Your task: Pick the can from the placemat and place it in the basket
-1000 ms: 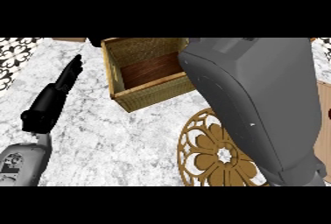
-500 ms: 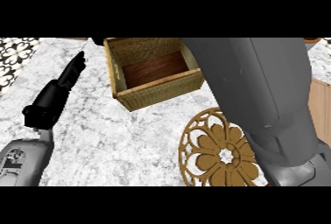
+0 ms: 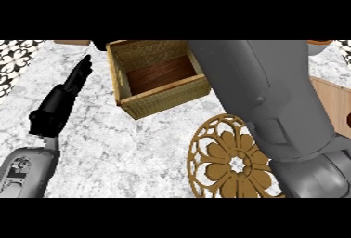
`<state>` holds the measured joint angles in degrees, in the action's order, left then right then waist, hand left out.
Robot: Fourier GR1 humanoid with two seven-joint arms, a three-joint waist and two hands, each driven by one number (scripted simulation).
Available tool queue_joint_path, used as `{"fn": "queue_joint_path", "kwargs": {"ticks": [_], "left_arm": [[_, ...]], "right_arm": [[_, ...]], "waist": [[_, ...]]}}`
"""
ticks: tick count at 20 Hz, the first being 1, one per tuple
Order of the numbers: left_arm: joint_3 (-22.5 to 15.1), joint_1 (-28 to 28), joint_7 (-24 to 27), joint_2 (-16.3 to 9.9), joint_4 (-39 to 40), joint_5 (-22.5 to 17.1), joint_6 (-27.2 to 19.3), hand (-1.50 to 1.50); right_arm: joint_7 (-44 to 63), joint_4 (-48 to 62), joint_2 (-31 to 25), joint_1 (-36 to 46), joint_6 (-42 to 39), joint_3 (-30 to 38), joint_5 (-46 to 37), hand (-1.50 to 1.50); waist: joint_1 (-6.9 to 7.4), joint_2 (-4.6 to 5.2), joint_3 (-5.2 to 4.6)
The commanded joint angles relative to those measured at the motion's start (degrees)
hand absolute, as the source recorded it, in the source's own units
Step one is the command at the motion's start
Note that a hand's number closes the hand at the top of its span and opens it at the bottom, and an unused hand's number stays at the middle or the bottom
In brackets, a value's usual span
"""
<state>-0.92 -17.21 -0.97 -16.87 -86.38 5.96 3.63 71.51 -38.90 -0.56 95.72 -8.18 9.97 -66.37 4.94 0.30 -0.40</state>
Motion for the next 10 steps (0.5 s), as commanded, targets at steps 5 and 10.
{"fn": "queue_joint_path", "kwargs": {"ticks": [5, 10], "left_arm": [[0.5, 1.4, 0.9, -0.7, -0.8, -0.3, 1.0, 0.00], [2.2, 0.0, 0.9, -1.6, 0.2, -0.8, 1.1, 0.00]], "right_arm": [[13.7, 11.2, 0.5, 7.7, 1.2, 3.7, 7.4, -1.50], [11.3, 15.3, 0.5, 10.0, 9.6, 4.1, 7.9, -1.50]], "waist": [[0.31, -0.07, 0.09], [-0.19, 0.38, 0.09]]}}
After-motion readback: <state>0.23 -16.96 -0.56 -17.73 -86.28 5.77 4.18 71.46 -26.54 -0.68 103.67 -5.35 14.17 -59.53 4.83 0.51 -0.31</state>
